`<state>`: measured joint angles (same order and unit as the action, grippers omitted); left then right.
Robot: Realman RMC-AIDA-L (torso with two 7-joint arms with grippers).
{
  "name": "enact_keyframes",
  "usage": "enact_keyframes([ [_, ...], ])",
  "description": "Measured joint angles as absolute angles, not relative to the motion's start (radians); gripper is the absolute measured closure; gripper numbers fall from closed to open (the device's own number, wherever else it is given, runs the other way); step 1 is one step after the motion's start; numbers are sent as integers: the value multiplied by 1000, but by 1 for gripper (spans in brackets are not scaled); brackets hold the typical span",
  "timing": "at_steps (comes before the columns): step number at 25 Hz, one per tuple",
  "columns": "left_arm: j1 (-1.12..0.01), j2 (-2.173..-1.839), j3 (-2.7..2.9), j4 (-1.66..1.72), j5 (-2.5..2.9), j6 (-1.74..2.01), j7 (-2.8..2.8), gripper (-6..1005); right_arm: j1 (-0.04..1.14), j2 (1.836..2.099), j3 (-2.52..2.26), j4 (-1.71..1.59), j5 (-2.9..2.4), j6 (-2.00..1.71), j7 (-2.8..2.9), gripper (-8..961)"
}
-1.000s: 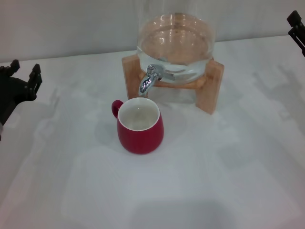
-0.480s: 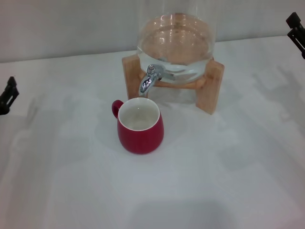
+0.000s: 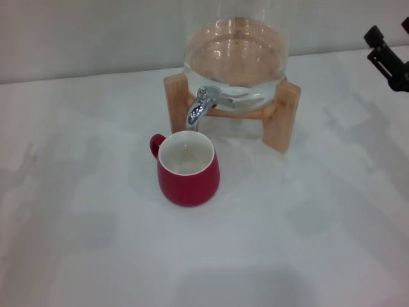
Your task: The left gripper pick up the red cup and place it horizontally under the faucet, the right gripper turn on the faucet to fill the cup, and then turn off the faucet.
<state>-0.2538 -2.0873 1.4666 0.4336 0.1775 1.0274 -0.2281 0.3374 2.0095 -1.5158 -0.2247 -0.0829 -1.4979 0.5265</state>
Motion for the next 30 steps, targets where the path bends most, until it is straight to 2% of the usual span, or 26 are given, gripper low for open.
enact_keyframes([
  [16, -226, -2083, 1465, 398, 58, 1095, -158, 110, 310, 2008, -1680, -222, -83, -1589, 568, 85],
  [30, -234, -2084, 1464, 371, 31, 1097, -147, 109, 338, 2011, -1857, -233, -83, -1562, 604, 85],
])
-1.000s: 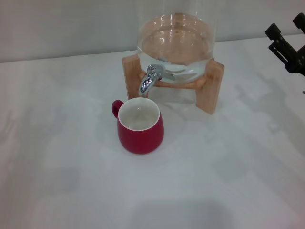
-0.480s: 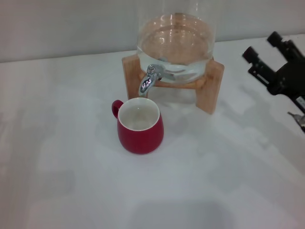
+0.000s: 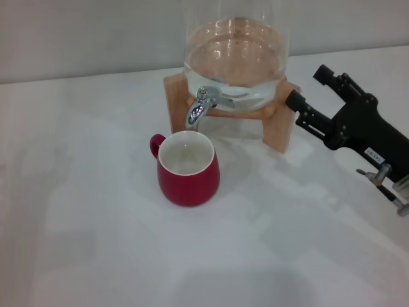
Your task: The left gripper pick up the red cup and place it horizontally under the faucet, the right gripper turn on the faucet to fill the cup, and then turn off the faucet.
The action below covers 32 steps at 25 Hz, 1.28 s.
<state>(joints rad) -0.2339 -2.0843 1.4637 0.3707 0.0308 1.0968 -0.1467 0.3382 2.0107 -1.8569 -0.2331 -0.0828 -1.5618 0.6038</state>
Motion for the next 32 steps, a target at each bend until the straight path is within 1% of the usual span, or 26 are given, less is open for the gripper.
enact_keyframes([
  [10, -226, -2086, 1468, 368, 31, 1097, -144, 109, 339, 2011, -1938, -247, -83, -1546, 633, 85],
  [21, -236, -2086, 1467, 347, 31, 1097, -142, 110, 349, 2012, -1973, -306, -83, -1449, 651, 85],
  [32, -236, -2085, 1471, 338, 31, 1094, -132, 109, 388, 2013, -2031, -339, -83, -1345, 673, 85],
])
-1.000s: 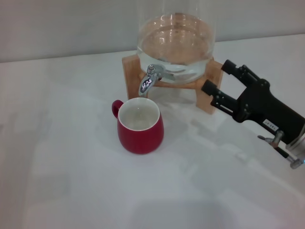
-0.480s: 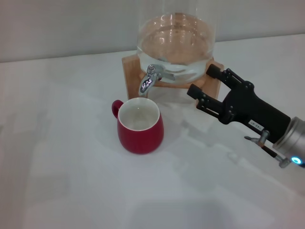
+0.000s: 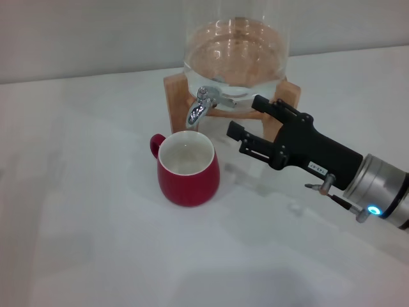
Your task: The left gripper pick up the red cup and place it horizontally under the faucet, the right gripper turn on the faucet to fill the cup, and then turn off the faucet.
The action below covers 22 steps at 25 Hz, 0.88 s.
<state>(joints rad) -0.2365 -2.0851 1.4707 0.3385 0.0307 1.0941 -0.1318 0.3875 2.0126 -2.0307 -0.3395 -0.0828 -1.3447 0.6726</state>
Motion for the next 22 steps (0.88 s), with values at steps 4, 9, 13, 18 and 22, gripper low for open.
enact_keyframes([
  [4, -244, -2086, 1471, 328, 31, 1095, -132, 110, 392, 2014, -2042, -349, -83, -1338, 674, 85],
  [9, -249, -2086, 1468, 322, 31, 1095, -132, 110, 392, 2014, -2048, -361, -83, -1332, 674, 85],
  [13, -250, -2086, 1467, 322, 31, 1096, -132, 110, 395, 2014, -2049, -363, -83, -1331, 674, 85],
  [18, -250, -2085, 1466, 322, 31, 1097, -132, 110, 404, 2014, -2050, -364, -83, -1323, 674, 85],
  [22, -253, -2085, 1466, 322, 31, 1097, -132, 110, 416, 2015, -2059, -364, -83, -1318, 675, 85],
])
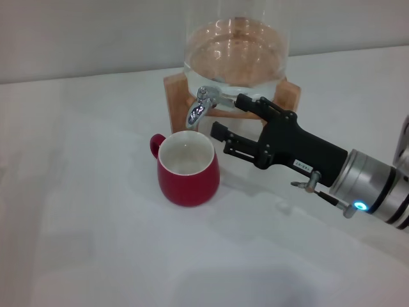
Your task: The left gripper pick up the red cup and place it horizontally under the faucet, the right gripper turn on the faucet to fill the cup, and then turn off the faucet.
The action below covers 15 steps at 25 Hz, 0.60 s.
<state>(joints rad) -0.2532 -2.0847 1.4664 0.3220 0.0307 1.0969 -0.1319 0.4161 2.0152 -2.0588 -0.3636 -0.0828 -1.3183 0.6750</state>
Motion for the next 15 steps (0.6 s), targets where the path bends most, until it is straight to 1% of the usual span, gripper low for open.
enact_keyframes([
  [15, -265, -2085, 1465, 319, 31, 1094, -132, 110, 428, 2019, -2077, -377, -83, -1305, 676, 85],
])
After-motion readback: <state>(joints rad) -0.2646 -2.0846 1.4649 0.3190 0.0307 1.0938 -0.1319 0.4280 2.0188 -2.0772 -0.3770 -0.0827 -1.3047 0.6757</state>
